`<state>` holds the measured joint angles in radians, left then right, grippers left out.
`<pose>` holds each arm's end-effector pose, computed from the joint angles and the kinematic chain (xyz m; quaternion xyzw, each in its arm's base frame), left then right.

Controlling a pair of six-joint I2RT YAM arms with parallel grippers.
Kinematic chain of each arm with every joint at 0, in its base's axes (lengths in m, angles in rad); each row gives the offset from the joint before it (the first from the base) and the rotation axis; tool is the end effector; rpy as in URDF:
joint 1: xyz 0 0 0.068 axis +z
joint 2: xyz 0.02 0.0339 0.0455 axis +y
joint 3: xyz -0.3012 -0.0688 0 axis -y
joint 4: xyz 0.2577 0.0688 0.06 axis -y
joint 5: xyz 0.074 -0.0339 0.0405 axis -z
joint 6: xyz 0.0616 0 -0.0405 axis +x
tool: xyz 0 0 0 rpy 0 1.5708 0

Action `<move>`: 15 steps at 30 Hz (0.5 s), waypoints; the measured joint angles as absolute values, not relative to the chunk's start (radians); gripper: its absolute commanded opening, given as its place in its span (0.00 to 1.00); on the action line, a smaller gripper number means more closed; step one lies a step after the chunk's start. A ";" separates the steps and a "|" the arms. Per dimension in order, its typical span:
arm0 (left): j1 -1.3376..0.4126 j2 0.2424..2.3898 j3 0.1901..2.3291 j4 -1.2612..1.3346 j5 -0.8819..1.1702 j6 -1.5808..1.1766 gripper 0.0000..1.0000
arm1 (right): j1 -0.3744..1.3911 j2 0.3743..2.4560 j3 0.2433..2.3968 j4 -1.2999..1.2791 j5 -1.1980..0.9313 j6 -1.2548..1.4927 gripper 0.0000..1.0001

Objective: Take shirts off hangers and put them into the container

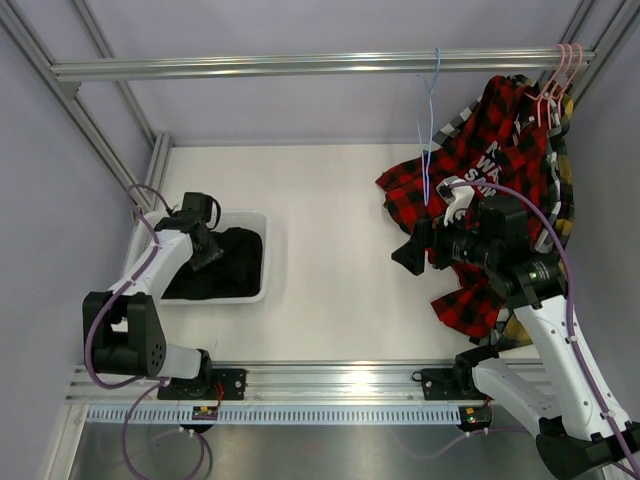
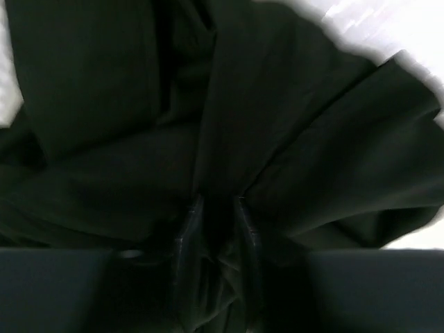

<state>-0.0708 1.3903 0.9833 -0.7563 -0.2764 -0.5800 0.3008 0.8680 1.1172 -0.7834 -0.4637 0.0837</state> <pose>0.2796 -0.0030 0.2405 -0.2713 0.9317 0.0638 0.2330 0.1555 0.0771 0.3993 -0.2048 0.8281 0.2880 0.4351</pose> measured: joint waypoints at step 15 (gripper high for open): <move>-0.071 1.761 1.134 -0.590 -0.193 -0.612 0.41 | 0.301 0.868 1.107 -0.773 -0.488 0.093 0.99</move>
<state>-0.0708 1.7607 1.1339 -0.5900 -0.1932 -0.6121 0.3008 0.8677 1.1072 -0.7731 -0.4881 0.0929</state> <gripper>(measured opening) 0.410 0.993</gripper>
